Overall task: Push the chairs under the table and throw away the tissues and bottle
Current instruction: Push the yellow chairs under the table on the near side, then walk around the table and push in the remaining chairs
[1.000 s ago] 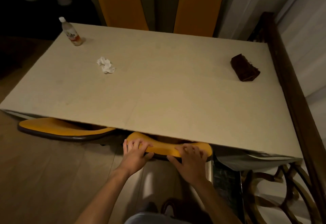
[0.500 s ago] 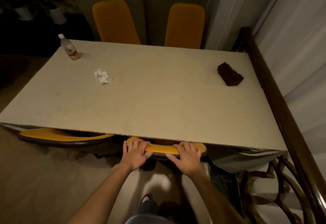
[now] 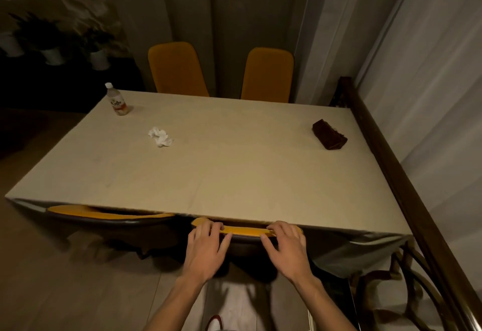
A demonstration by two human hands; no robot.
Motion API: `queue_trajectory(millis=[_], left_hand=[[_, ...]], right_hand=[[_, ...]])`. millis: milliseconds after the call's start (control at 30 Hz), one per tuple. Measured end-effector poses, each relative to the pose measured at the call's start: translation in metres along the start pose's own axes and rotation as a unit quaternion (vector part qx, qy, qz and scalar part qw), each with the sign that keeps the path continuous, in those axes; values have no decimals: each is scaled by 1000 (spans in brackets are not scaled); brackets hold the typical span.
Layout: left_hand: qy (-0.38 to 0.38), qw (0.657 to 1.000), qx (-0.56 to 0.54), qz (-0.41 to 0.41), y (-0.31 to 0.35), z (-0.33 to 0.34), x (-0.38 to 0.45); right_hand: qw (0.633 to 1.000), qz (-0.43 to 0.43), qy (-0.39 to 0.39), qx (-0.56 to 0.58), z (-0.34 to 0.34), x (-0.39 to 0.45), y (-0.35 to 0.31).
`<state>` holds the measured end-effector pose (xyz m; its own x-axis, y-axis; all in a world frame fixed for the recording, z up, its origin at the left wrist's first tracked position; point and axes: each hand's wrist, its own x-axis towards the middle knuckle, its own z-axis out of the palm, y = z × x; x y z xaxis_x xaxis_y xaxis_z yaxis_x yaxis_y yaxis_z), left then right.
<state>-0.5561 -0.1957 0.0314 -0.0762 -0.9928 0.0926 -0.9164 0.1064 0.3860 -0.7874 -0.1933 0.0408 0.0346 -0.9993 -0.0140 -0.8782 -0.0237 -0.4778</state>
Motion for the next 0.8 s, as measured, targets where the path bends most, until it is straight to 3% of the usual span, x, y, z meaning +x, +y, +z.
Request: queue_trajectory(millis=[200, 467, 800], left_hand=[[24, 1000, 14, -12, 11, -5, -45], [47, 992, 10, -120, 13, -10, -108], [123, 952, 17, -280, -10, -37, -179]], right_hand=[[999, -26, 9, -34, -4, -26, -15], [993, -110, -30, -23, -1, -45, -29], [963, -243, -117, -23, 26, -66, -95]])
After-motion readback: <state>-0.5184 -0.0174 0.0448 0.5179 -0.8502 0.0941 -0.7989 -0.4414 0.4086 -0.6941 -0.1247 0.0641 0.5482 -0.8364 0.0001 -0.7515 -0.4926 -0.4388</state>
